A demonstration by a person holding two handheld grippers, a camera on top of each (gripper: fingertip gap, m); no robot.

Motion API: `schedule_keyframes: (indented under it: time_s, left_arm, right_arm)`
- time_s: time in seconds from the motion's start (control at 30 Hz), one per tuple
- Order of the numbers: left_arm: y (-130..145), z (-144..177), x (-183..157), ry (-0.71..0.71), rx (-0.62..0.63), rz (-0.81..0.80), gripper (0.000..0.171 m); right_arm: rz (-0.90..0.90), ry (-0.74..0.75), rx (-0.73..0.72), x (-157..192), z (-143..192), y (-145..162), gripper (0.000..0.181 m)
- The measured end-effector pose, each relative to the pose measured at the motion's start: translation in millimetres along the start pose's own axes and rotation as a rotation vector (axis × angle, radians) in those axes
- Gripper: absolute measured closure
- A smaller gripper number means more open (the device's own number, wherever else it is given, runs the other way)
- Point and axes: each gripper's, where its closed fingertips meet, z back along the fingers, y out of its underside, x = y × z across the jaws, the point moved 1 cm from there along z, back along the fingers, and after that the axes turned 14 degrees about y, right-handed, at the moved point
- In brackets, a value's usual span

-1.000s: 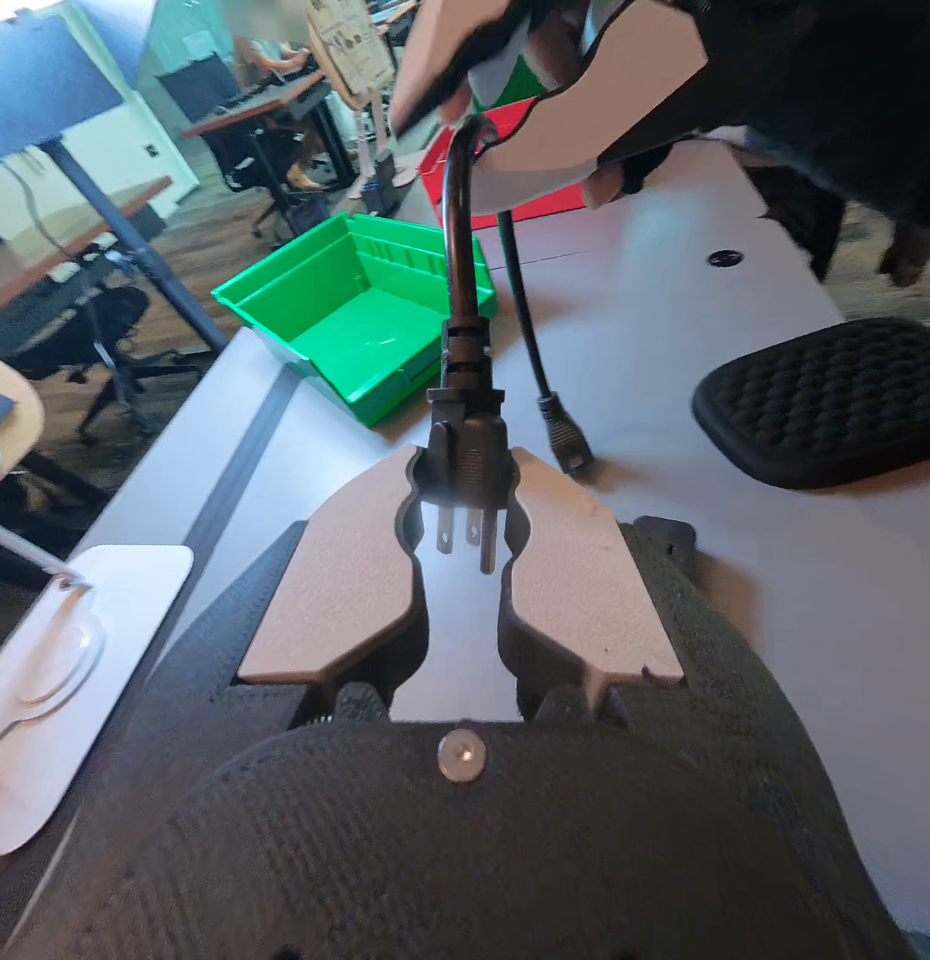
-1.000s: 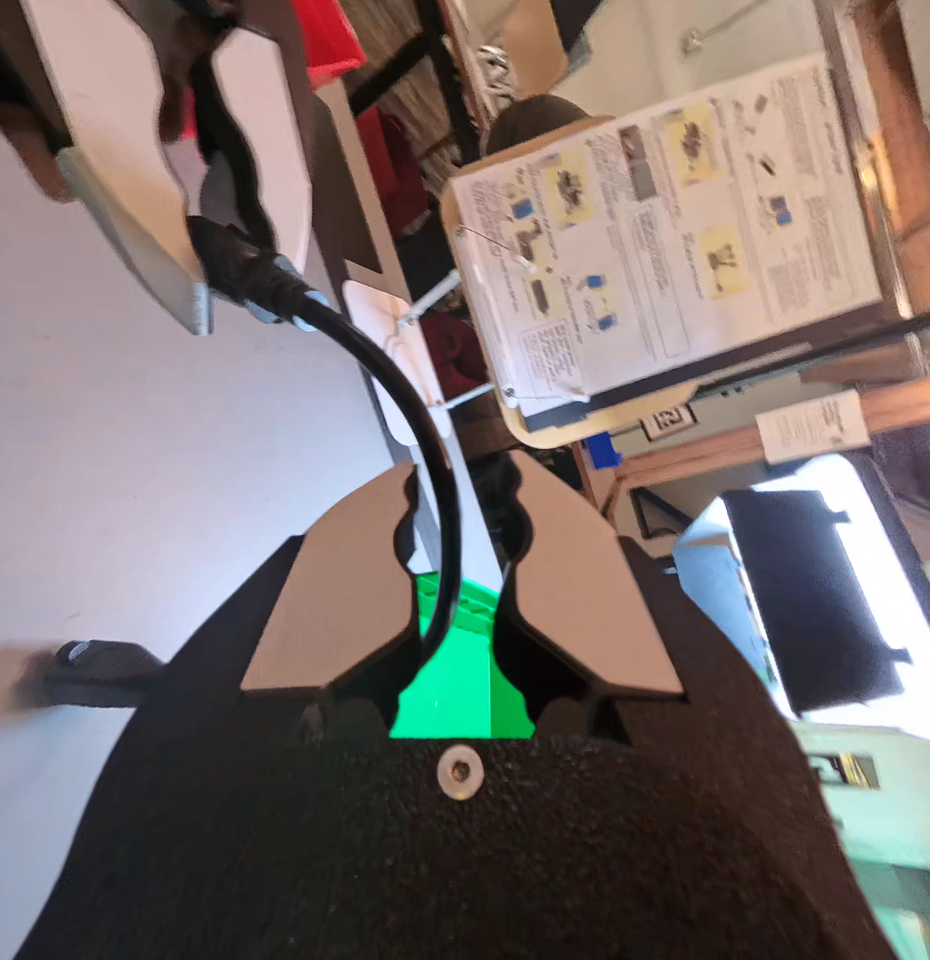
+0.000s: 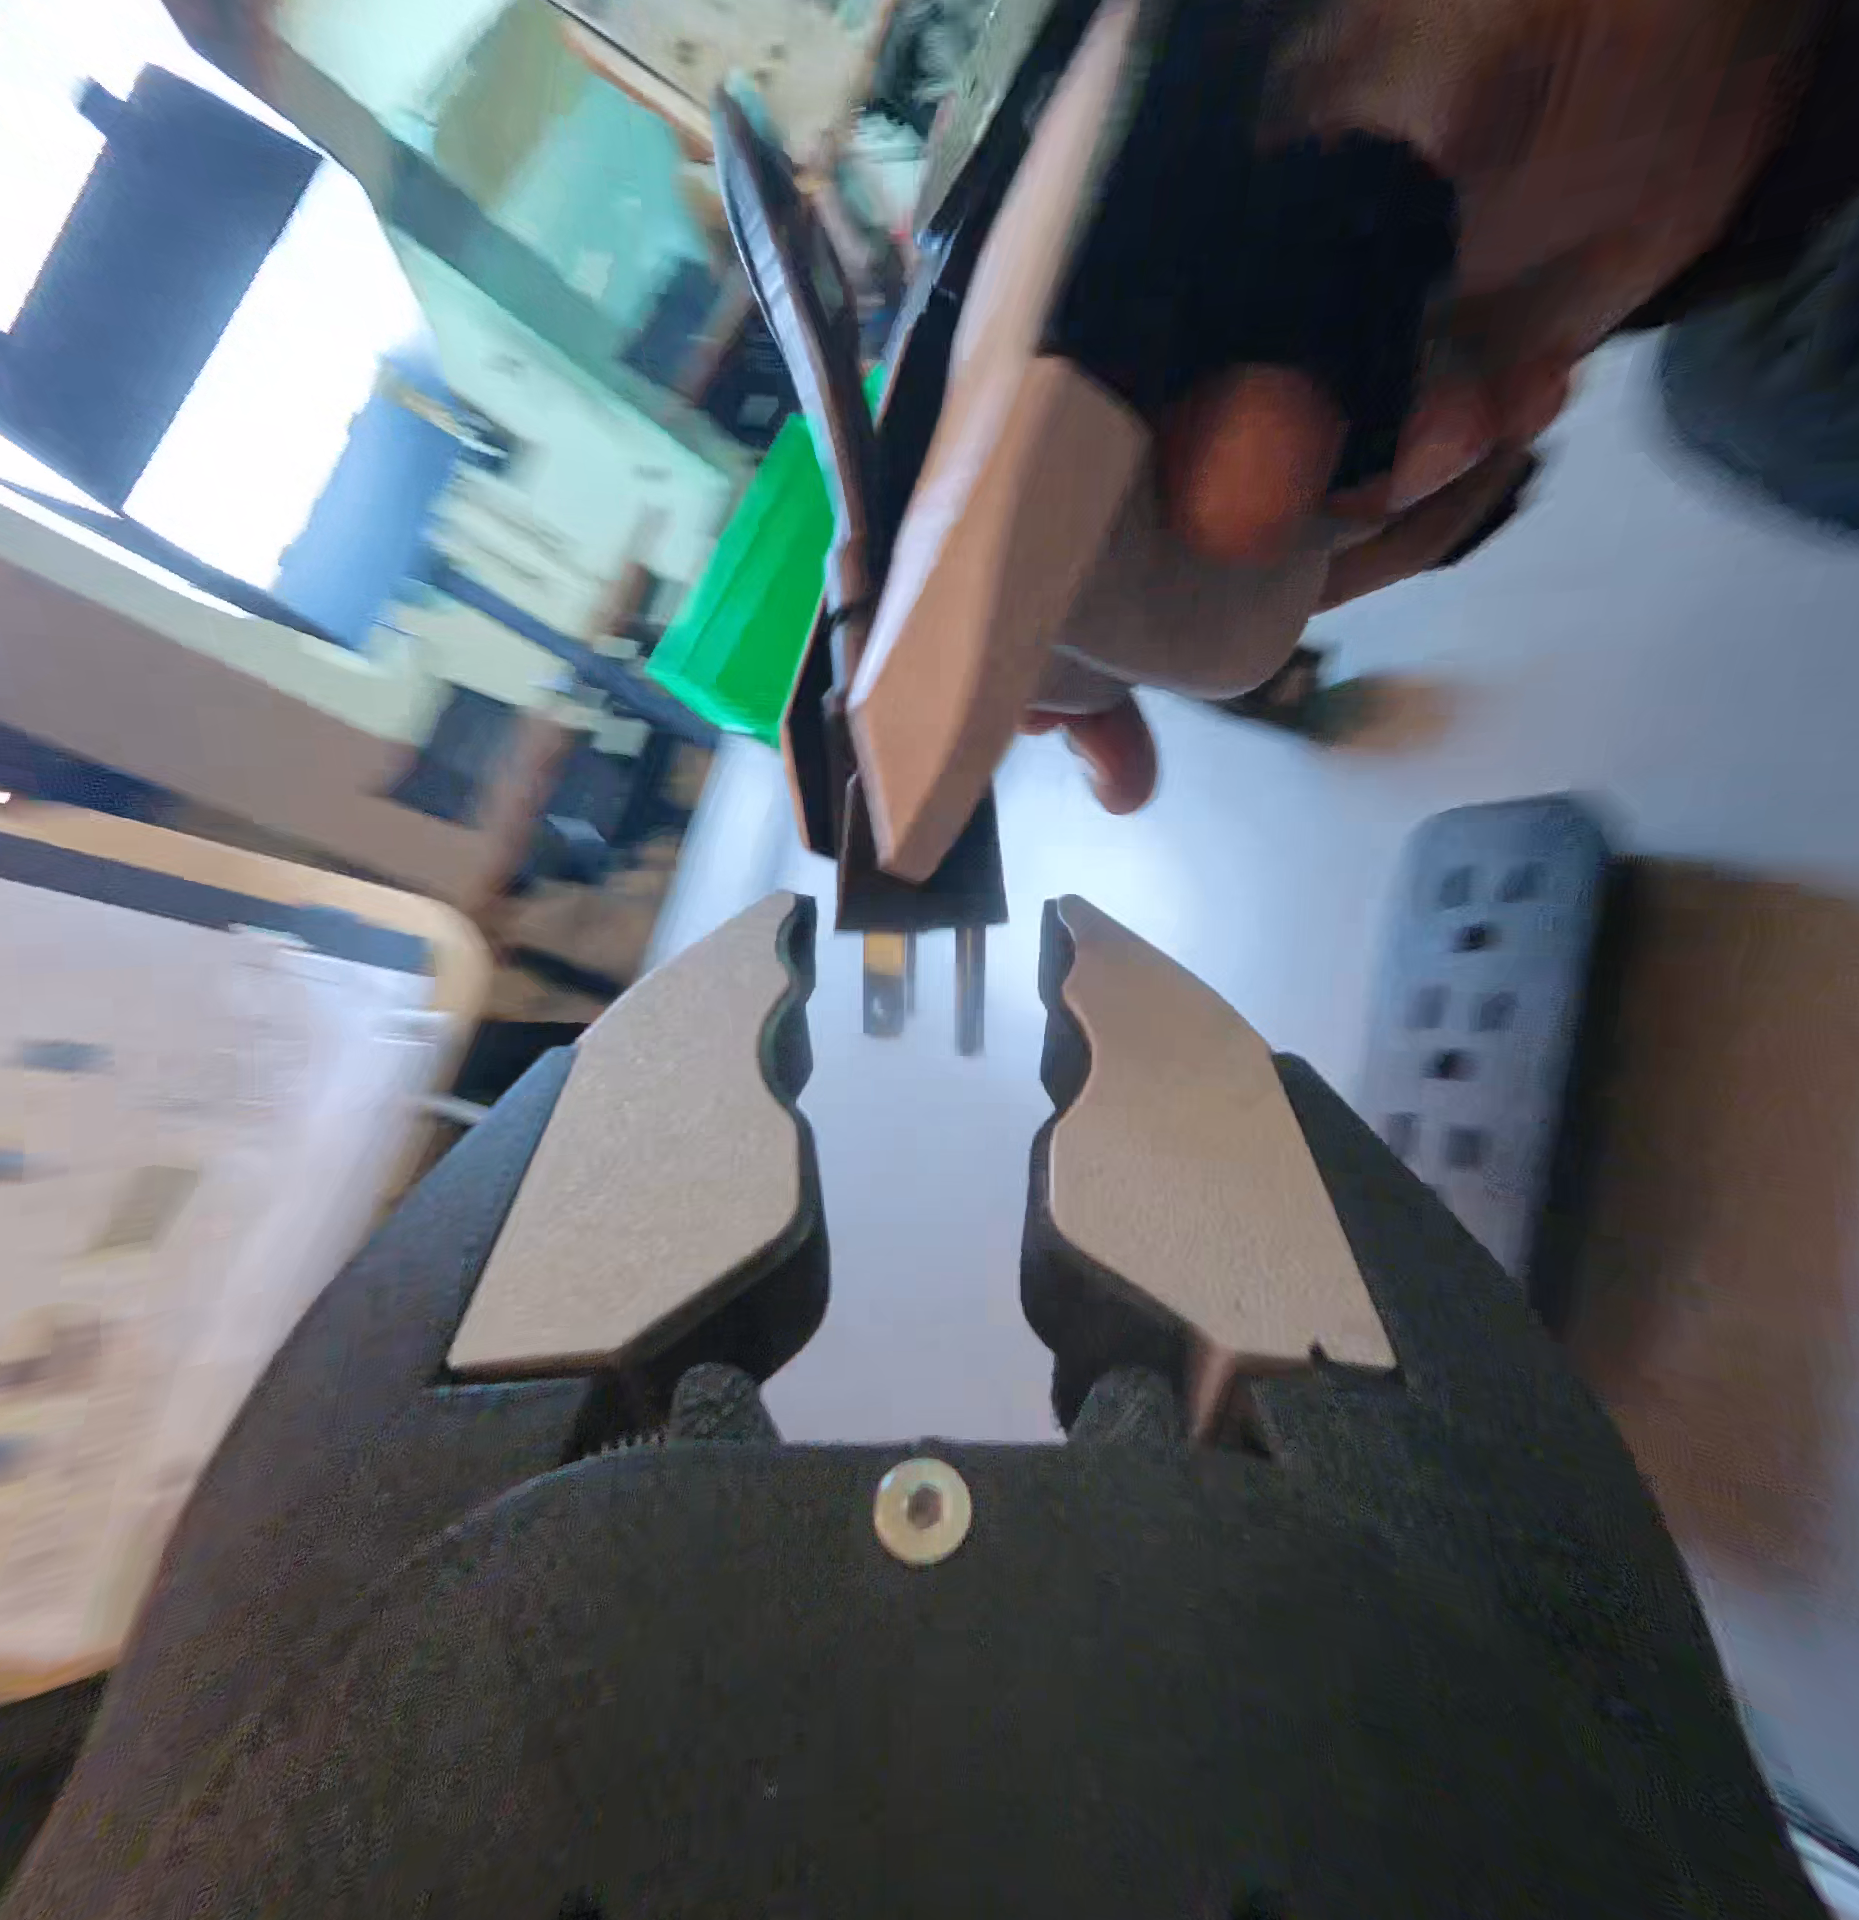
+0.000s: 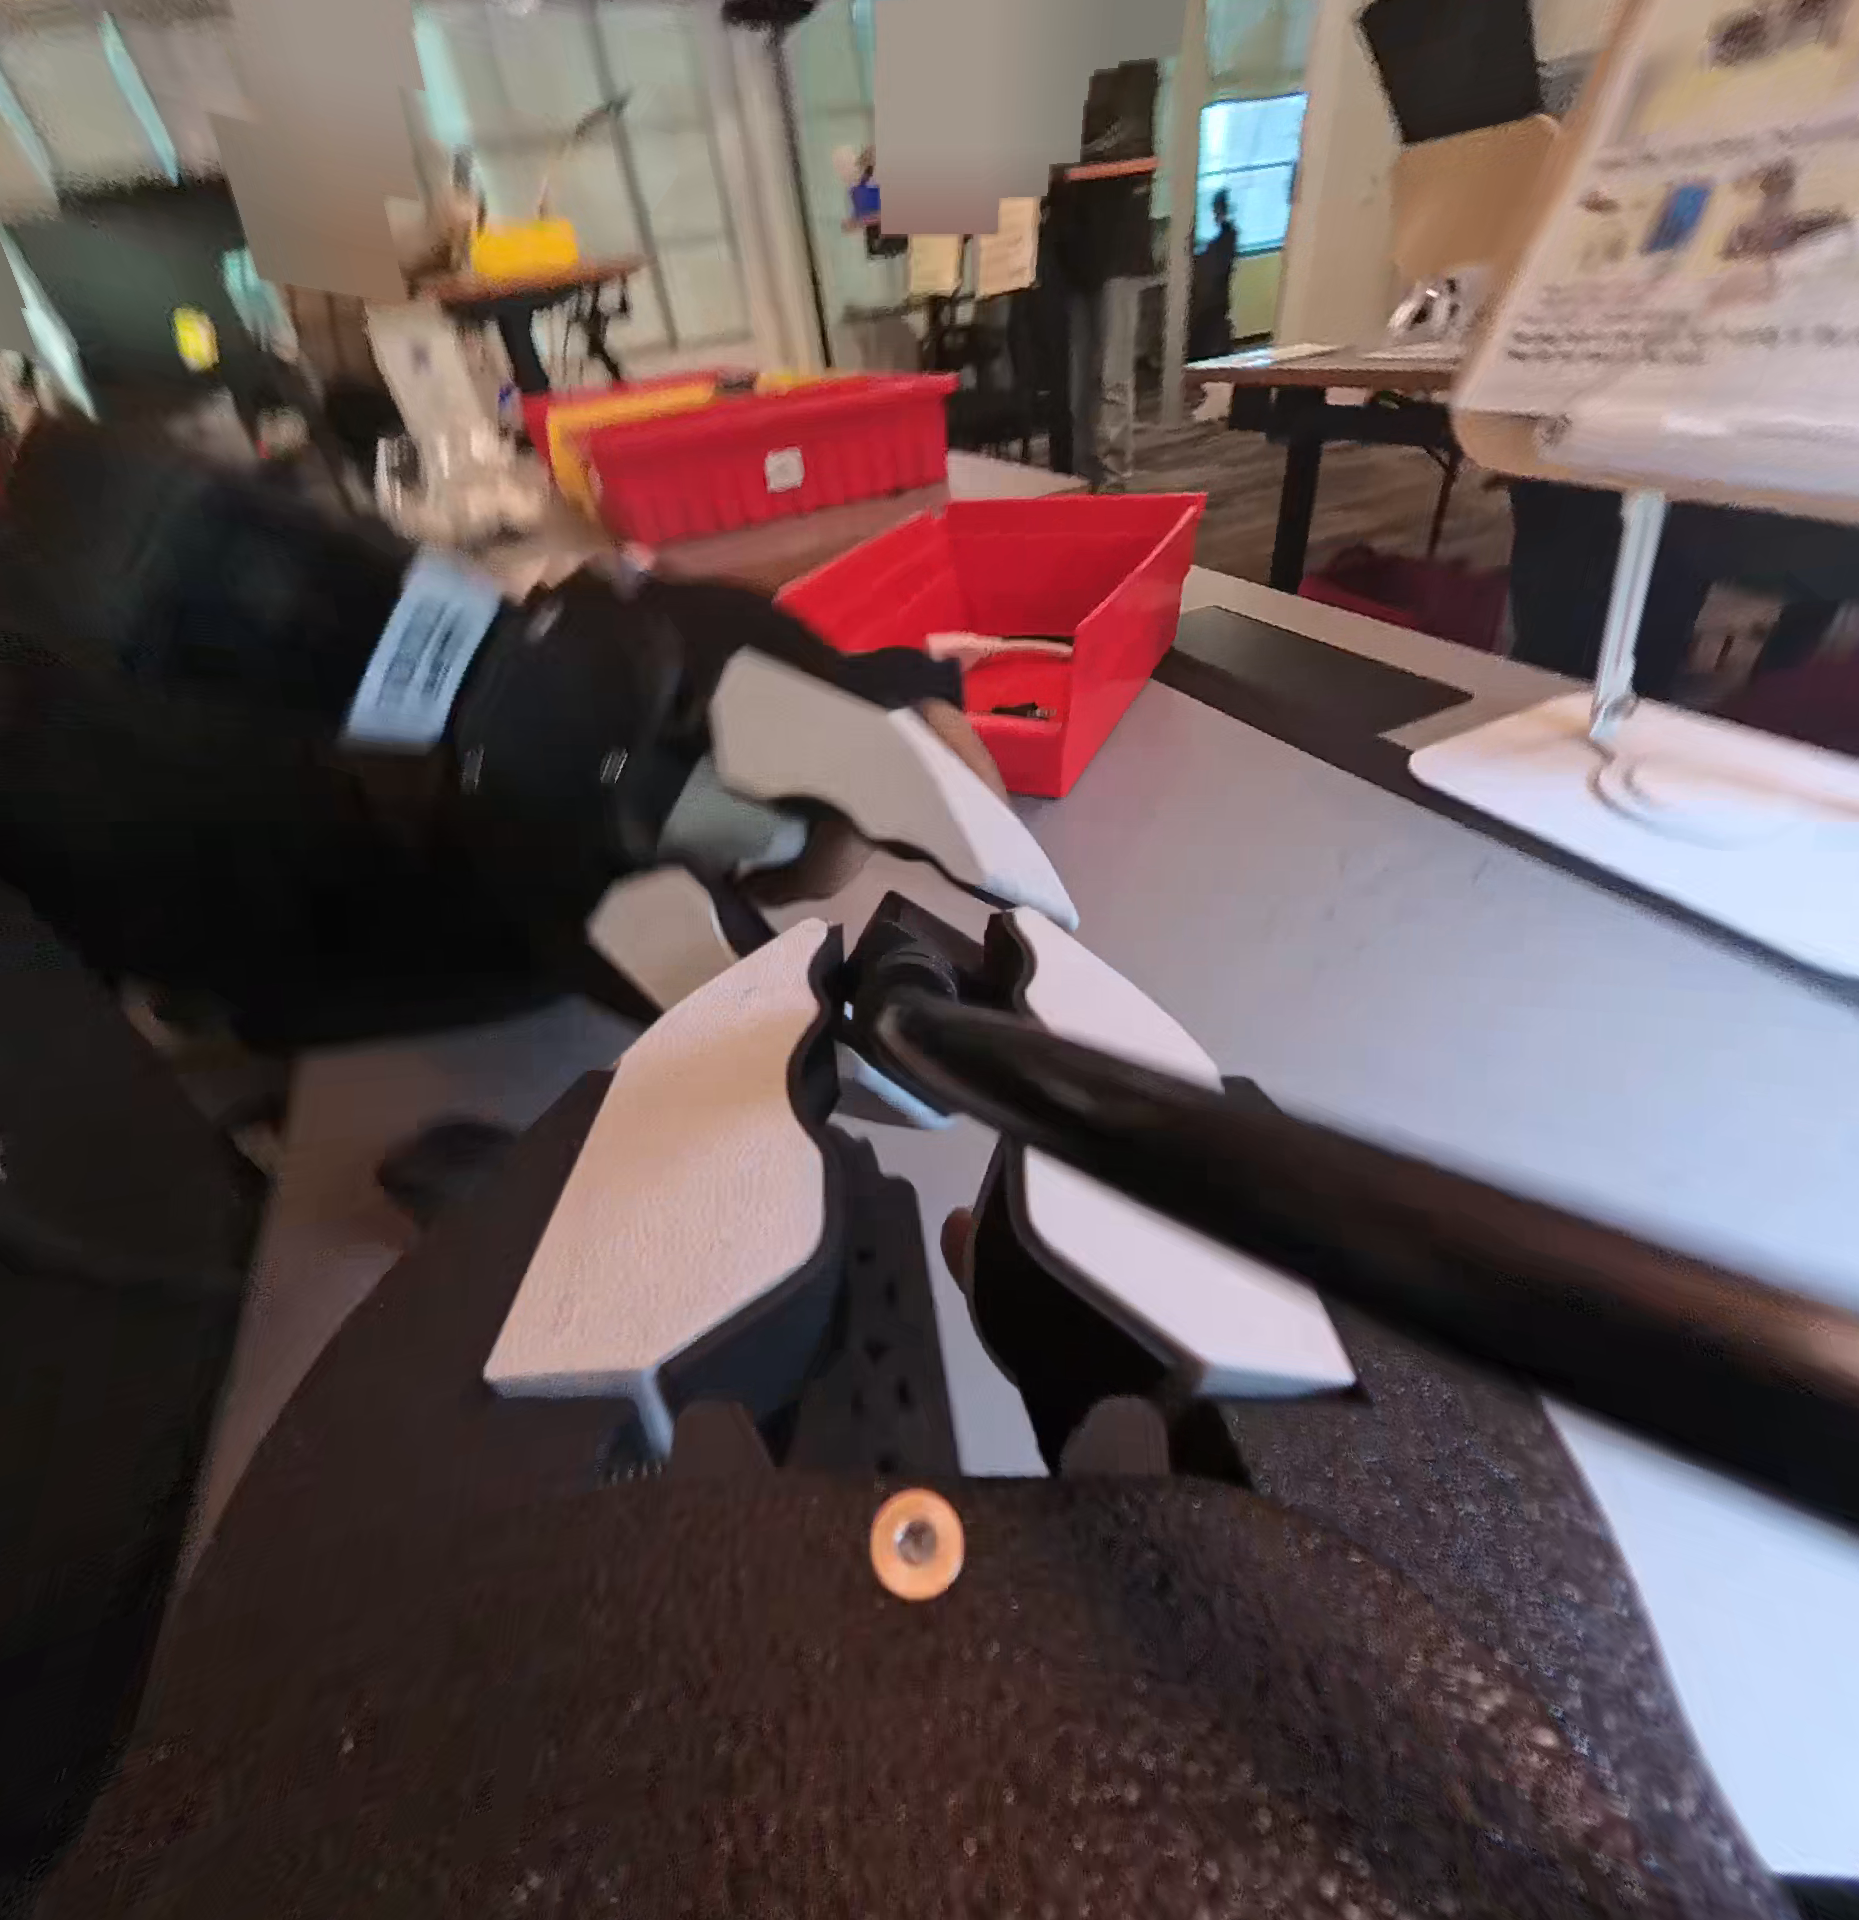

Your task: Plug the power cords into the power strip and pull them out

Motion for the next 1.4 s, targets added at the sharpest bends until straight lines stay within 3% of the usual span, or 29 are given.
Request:
schedule_keyframes:
  time_s: [0.1, 0.17, 0.23, 0.3, 0.43, 0.57, 0.7, 0.83, 1.23, 1.4]
  left_arm:
    - [-9.1, 7.4, -27.7, 0.447, -0.253, 0.449, 0.12]
    - [-17.5, 17.3, -35.2, 0.658, -0.412, 0.645, 0.119]
    - [-18.1, 19.6, -42.0, 0.753, -0.47, 0.692, 0.12]
    - [-17.6, 19.9, -49.3, 0.79, -0.475, 0.67, 0.133]
    - [-9.5, 17.5, -47.1, 0.743, -0.42, 0.631, 0.137]
    - [-0.1, 14.0, -36.4, 0.606, -0.361, 0.571, 0.143]
    - [1.9, 9.6, -37.4, 0.486, -0.267, 0.404, 0.143]
    - [4.0, 8.2, -34.2, 0.402, -0.24, 0.344, 0.144]
    - [10.1, 8.4, -32.6, 0.387, -0.233, 0.334, 0.143]
    - [8.7, 13.3, -30.0, 0.44, -0.287, 0.416, 0.141]
  right_arm:
    - [0.238, -0.081, -0.009, 11.7, 10.0, 10.7, 0.153]
    - [0.289, -0.147, -0.013, 23.0, 12.5, 14.6, 0.153]
    - [0.326, -0.193, 0.003, 31.9, 11.0, 19.3, 0.153]
    - [0.338, -0.224, 0.026, 36.5, 8.8, 24.2, 0.151]
    - [0.247, -0.215, 0.072, 30.2, 5.3, 28.6, 0.152]
    - [0.094, -0.151, 0.162, 16.5, 1.3, 30.5, 0.151]
    - [0.018, -0.166, 0.169, 18.5, -0.9, 30.9, 0.148]
    - [-0.004, -0.163, 0.16, 17.3, -3.2, 28.3, 0.153]
    - [0.065, -0.14, 0.162, 13.9, -5.9, 35.9, 0.153]
    - [0.153, -0.114, 0.144, 10.9, -5.7, 30.2, 0.153]
